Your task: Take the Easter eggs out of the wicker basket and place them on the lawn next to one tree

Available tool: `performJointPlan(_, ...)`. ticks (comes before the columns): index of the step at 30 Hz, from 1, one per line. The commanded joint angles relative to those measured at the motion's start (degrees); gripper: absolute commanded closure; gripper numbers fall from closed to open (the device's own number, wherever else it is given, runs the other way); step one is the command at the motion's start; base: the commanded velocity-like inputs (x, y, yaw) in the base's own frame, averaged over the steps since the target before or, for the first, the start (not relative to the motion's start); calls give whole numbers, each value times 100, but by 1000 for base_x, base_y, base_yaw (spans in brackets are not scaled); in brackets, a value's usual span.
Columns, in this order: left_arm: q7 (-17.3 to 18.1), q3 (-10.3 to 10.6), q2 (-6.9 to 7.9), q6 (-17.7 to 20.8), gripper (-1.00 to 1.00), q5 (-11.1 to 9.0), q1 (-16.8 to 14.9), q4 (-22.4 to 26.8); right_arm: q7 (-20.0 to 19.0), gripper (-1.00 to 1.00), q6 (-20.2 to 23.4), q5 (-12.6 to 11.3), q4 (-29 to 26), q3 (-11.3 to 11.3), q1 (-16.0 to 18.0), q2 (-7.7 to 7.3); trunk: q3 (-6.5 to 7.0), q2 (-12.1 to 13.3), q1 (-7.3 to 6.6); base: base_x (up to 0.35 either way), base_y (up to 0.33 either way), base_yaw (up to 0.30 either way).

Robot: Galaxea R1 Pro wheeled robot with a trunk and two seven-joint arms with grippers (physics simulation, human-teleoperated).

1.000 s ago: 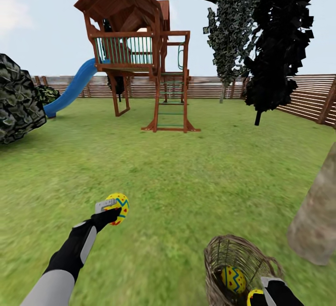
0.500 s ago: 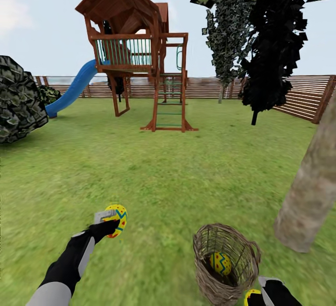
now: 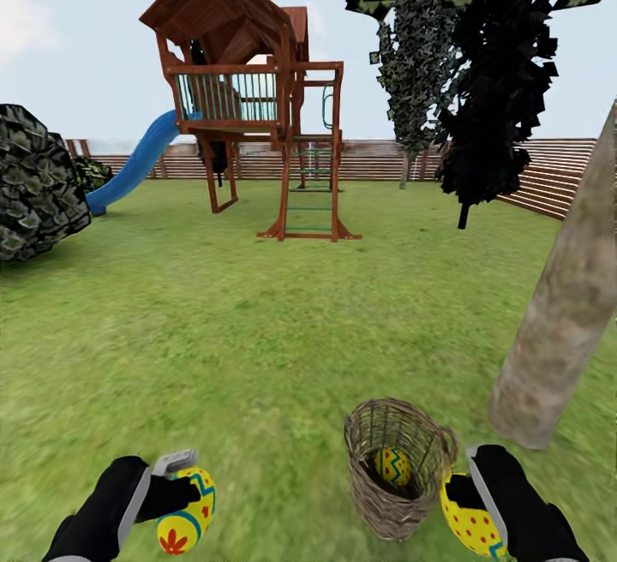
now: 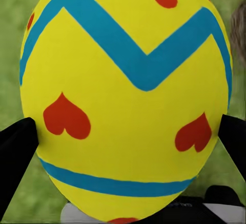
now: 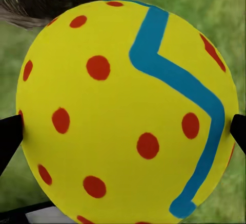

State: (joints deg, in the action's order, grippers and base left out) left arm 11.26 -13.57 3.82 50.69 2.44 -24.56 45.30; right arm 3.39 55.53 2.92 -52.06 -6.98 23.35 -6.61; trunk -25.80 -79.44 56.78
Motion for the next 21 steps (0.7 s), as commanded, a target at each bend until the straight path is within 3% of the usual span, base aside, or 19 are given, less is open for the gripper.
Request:
performJointPlan(1,34,-14,-6,21,100,32,1,-8,-5,100,90,43,-1,4,4,7,12,38,-25,-187,0,0)
performJointPlan(4,43,-22,44,13,100,35,4,-276,-1,100,121,46,6,19,3,23,66,158,-91,-88,0,0)
performJointPlan(8,51,-129,164,31,100,10,4,-136,3,100,120,47,105,143,3,34,138,318,-179,-6,0,0)
performJointPlan(9,51,-160,172,35,100,10,4,-120,7,100,123,49,152,295,3,80,156,358,-201,0,0,0)
performJointPlan(11,51,-177,186,30,100,4,4,-111,8,100,104,37,192,803,6,214,192,439,-244,0,0,0)
performJointPlan(12,51,-179,188,26,100,3,4,-110,10,100,100,39,231,889,6,232,209,479,-266,0,0,0)
performJointPlan(16,49,-424,190,13,100,-1,4,-121,8,100,100,16,325,931,6,162,245,559,-310,0,0,0)
performJointPlan(21,43,-455,160,3,100,2,4,-143,12,100,98,15,336,936,3,162,335,760,-420,-165,-158,0)
